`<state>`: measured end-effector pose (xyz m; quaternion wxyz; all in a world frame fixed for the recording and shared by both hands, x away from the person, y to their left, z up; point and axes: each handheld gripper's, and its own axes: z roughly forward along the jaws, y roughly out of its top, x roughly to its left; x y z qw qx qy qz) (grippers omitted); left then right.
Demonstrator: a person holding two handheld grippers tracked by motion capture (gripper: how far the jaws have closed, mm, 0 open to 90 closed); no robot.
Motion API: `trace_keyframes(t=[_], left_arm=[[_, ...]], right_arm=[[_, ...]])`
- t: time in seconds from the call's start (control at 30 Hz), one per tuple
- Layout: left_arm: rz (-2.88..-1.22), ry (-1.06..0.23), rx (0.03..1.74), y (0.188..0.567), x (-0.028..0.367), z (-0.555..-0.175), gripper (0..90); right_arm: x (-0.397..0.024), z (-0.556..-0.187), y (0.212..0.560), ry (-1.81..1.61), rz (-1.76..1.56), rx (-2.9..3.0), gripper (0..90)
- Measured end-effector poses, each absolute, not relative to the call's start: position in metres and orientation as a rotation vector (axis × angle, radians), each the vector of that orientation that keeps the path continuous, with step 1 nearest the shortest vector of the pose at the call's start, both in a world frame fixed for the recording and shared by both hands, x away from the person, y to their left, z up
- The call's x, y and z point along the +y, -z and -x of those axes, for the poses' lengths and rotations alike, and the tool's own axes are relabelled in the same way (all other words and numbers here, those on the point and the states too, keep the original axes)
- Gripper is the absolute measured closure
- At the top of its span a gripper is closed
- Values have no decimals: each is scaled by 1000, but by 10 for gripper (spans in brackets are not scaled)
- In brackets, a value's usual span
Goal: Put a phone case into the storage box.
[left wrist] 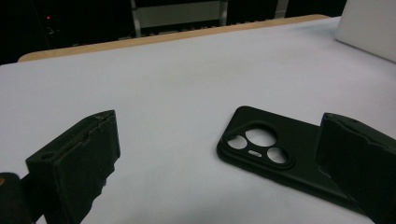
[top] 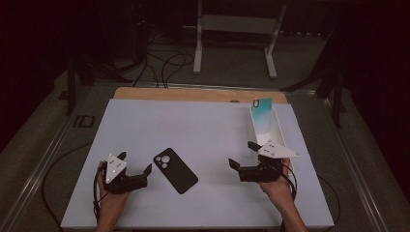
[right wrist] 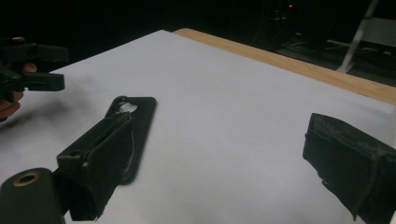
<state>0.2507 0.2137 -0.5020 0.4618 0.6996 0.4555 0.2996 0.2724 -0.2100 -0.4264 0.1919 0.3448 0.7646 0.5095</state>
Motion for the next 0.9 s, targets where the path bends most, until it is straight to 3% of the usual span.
trace_keyframes(t=[0.9], left_arm=[[-1722, -744, 1114, 501, 215, -250, 8]], right_arm=[[-105, -304, 434, -1220, -891, 2478, 85]])
